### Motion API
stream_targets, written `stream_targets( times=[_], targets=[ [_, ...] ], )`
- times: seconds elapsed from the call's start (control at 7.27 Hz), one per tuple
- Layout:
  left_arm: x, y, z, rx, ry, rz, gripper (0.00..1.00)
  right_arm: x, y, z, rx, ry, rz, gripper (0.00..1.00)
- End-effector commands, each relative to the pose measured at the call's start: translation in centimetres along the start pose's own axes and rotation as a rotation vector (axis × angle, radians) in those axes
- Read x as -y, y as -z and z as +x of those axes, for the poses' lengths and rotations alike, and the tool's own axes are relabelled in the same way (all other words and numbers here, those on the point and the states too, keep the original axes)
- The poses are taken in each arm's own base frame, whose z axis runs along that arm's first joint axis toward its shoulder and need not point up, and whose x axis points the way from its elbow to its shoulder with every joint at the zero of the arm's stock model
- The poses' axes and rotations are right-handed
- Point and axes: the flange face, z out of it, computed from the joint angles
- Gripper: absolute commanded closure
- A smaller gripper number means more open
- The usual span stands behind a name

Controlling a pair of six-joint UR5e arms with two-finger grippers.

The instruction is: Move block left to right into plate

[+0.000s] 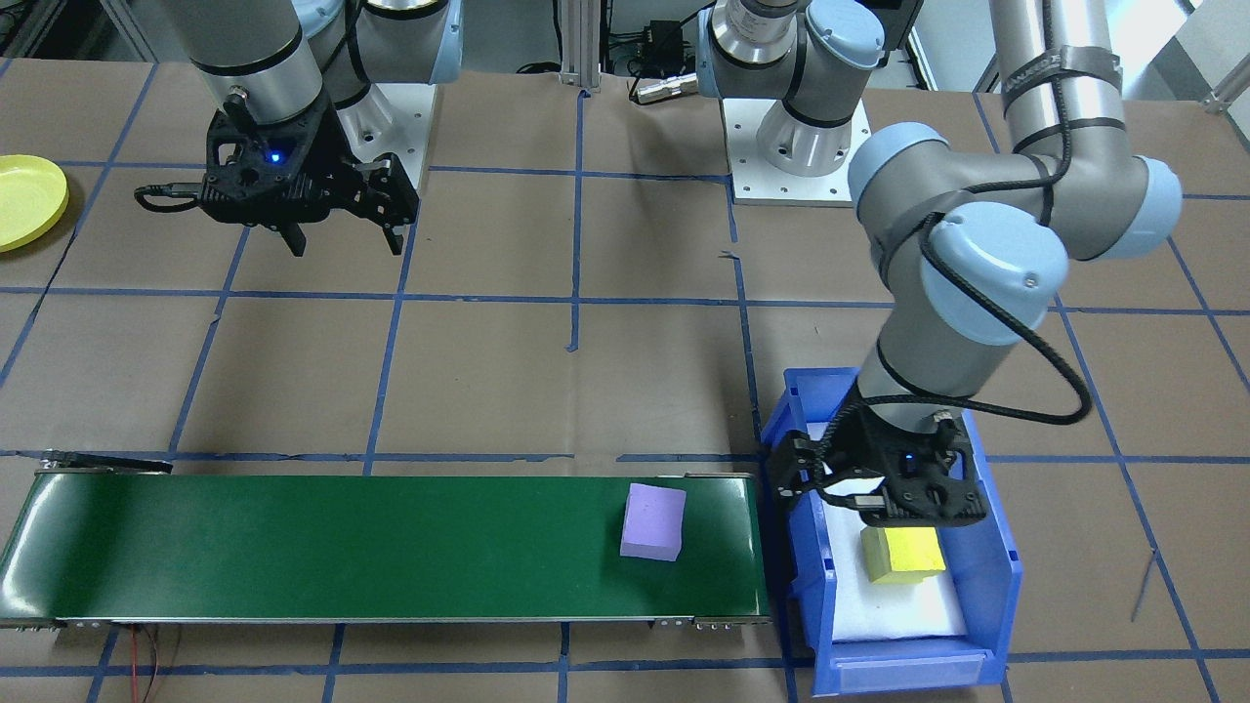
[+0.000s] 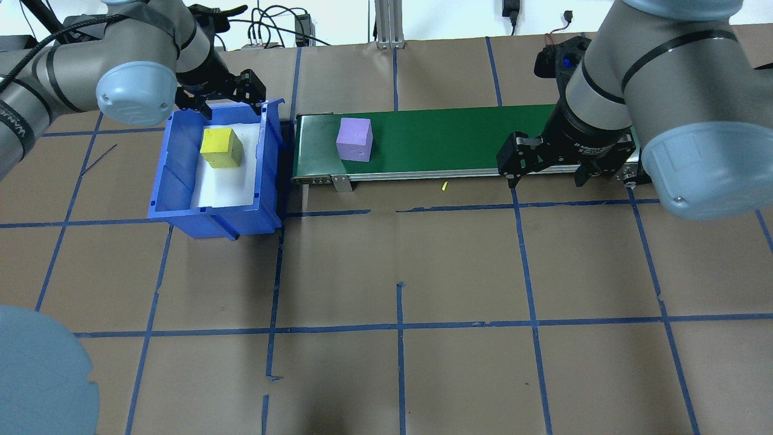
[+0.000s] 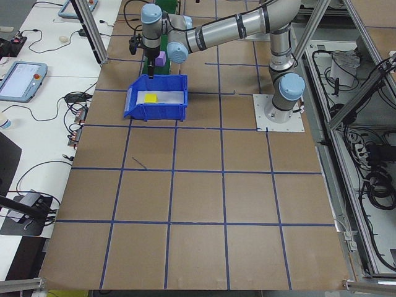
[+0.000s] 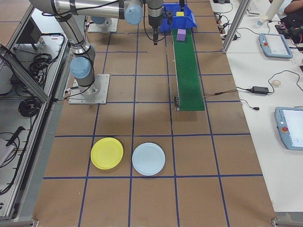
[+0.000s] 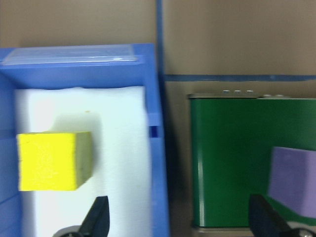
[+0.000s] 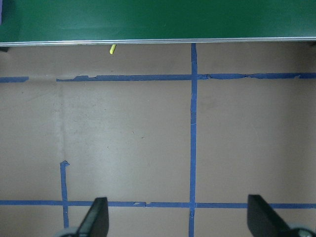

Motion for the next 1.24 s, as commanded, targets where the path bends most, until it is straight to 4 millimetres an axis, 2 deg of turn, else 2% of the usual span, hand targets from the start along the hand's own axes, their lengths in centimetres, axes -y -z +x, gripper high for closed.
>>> stream_targets(
  times=[0.0,0.14,0.28,0.69,0.83,0.96,1.1],
  targets=[
    [0.4,-4.5,-2.3,0.001,0.011,-0.066,0.0,0.0,0.0,0.0,0.0,0.0,0.0,0.0],
    [0.3,-5.8,-2.6,0.01,0.013,-0.084,0.0,0.0,0.0,0.0,0.0,0.0,-0.002,0.0],
    [0.3,-6.1,-3.6,0.039,-0.016,-0.091,0.01,0.0,0.0,0.0,0.0,0.0,0.0,0.0],
    [0.5,-8.4,-3.9,0.036,-0.008,-0.109,0.02,0.2,-0.1,0.2,0.001,0.002,-0.001,0.0],
    [1.1,-9.2,-4.1,0.042,-0.016,-0.069,0.06,1.6,-1.2,1.1,-0.001,-0.016,0.004,0.0],
    [1.3,-10.0,-4.1,0.043,-0.007,-0.065,0.07,4.6,-3.9,3.4,-0.003,-0.06,-0.009,0.0],
    [1.2,-10.4,-4.1,0.044,-0.008,-0.07,0.21,7.5,-5.0,4.0,-0.004,-0.067,0.051,0.0]
  ],
)
